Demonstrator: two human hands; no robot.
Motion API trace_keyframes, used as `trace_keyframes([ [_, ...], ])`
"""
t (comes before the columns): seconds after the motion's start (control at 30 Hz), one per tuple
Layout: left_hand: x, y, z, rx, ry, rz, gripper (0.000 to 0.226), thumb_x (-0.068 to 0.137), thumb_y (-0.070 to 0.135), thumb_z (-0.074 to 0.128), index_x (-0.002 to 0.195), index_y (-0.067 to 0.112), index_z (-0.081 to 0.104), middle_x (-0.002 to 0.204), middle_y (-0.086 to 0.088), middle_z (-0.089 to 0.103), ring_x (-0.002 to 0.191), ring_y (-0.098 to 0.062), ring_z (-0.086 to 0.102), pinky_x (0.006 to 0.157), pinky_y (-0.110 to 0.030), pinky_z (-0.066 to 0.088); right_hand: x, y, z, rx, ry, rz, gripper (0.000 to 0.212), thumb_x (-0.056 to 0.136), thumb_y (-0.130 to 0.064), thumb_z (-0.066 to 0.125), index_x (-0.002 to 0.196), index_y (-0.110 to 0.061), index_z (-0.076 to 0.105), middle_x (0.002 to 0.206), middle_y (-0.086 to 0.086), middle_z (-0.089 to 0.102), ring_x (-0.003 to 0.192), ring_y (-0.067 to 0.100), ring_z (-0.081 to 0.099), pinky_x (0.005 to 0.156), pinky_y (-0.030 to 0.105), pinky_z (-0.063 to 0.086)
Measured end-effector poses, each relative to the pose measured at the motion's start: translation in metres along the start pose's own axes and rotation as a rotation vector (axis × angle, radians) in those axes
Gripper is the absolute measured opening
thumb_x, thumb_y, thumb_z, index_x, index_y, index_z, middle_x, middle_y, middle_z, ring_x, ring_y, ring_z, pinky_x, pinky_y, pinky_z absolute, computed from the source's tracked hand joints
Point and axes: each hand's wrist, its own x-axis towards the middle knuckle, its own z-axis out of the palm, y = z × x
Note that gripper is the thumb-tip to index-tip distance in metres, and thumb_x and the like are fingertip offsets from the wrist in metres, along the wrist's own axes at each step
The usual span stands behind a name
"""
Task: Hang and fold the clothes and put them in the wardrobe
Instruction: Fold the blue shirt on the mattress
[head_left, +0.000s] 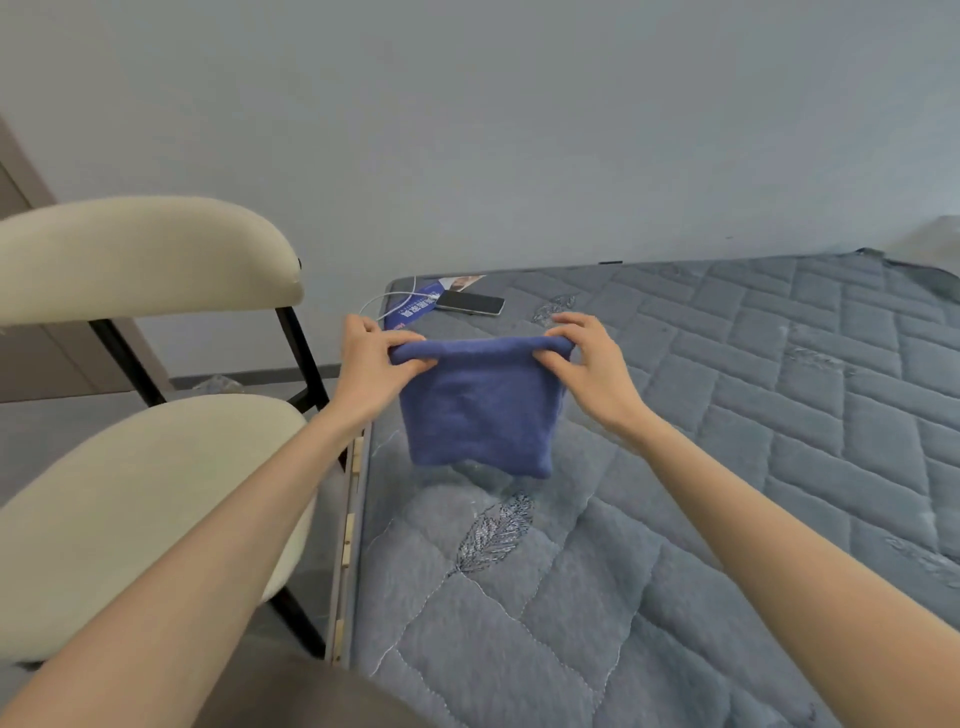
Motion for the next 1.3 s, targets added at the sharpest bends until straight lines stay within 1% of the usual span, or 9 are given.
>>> trace_keyframes([
  [0.07,-0.003,0.015,-0.011,-0.053,-0.046,0.017,0.014,0.086,0.023,0.067,0.099,0.018,0.064,0.106,-0.003,0.043,0.105,-0.011,0.041,0.088,-0.014,0.032,-0.005,-0.014,-0.011,0.155,-0.015,0.08,0.007,0.092,-0.013,0.059,0.097,-0.017,0.062,0.087,-0.01,0.058,0.078,0.001,0.051,0.068,0.011,0.038],
  [0.13,-0.014,0.032,-0.022,-0.219,-0.153,0.009,0.009,0.092,0.022,0.059,0.1,0.018,0.058,0.096,0.003,0.056,0.089,0.002,0.054,0.073,-0.009,0.04,-0.013,-0.028,-0.02,0.269,0.007,0.105,0.005,0.093,-0.015,0.057,0.093,-0.02,0.058,0.08,-0.014,0.056,0.067,-0.006,0.05,0.061,0.006,0.037],
  [0.33,-0.045,0.056,-0.028,-0.474,-0.126,-0.036,0.018,0.093,0.027,0.056,0.108,0.017,0.058,0.095,0.011,0.059,0.074,0.012,0.058,0.064,-0.005,0.044,-0.037,-0.052,-0.039,0.421,0.029,0.137,0.007,0.093,-0.018,0.057,0.087,-0.021,0.056,0.084,-0.005,0.058,0.077,0.007,0.053,0.071,0.018,0.044],
  [0.4,-0.055,0.051,-0.022,-0.49,-0.145,-0.082,0.015,0.092,0.026,0.058,0.104,0.017,0.057,0.09,0.009,0.059,0.074,0.005,0.058,0.063,-0.007,0.044,-0.041,-0.044,-0.037,0.391,-0.021,0.199,0.01,0.093,-0.02,0.056,0.097,-0.011,0.057,0.094,0.005,0.06,0.084,0.011,0.055,0.077,0.029,0.047],
  [0.5,-0.069,0.027,-0.001,-0.386,-0.223,-0.219,0.019,0.09,0.029,0.062,0.1,0.015,0.055,0.091,0.002,0.06,0.082,-0.01,0.057,0.07,-0.019,0.044,-0.054,-0.011,-0.019,0.316,-0.202,0.382,0.022,0.093,-0.02,0.057,0.108,-0.005,0.056,0.106,0.01,0.062,0.084,0.013,0.058,0.074,0.029,0.049],
  [0.67,-0.1,-0.034,0.062,-0.197,-0.382,-0.435,0.02,0.09,0.028,0.062,0.097,0.012,0.053,0.097,0.0,0.058,0.084,-0.011,0.055,0.06,-0.015,0.04,-0.086,0.066,0.035,0.031,-0.407,0.558,0.02,0.093,-0.026,0.057,0.088,-0.01,0.046,0.093,0.004,0.052,0.081,0.016,0.048,0.067,0.028,0.039],
  [0.97,-0.078,-0.081,0.124,-0.317,-0.165,-0.569,0.012,0.093,0.021,0.057,0.09,0.011,0.052,0.082,0.003,0.055,0.08,-0.015,0.052,0.06,-0.018,0.04,-0.07,0.115,0.075,0.015,-0.254,0.635,0.015,0.095,-0.024,0.053,0.089,-0.012,0.047,0.085,-0.003,0.049,0.081,0.017,0.046,0.061,0.024,0.036],
  [1.13,-0.058,-0.089,0.144,-0.338,-0.118,-0.639,0.024,0.095,0.029,0.053,0.109,0.009,0.052,0.105,-0.003,0.057,0.093,-0.018,0.055,0.074,-0.026,0.042,-0.052,0.13,0.083,0.037,-0.204,0.744,0.029,0.095,-0.027,0.053,0.114,-0.006,0.051,0.104,0.006,0.054,0.089,0.017,0.049,0.075,0.027,0.037],
  [1.3,-0.077,-0.087,0.144,-0.108,-0.22,-0.701,0.04,0.094,0.047,0.044,0.107,0.009,0.045,0.097,-0.002,0.058,0.088,-0.021,0.058,0.068,-0.032,0.042,-0.072,0.122,0.088,0.025,-0.139,0.822,0.04,0.097,-0.042,0.044,0.118,-0.008,0.042,0.113,0.007,0.057,0.097,0.022,0.055,0.086,0.037,0.046],
])
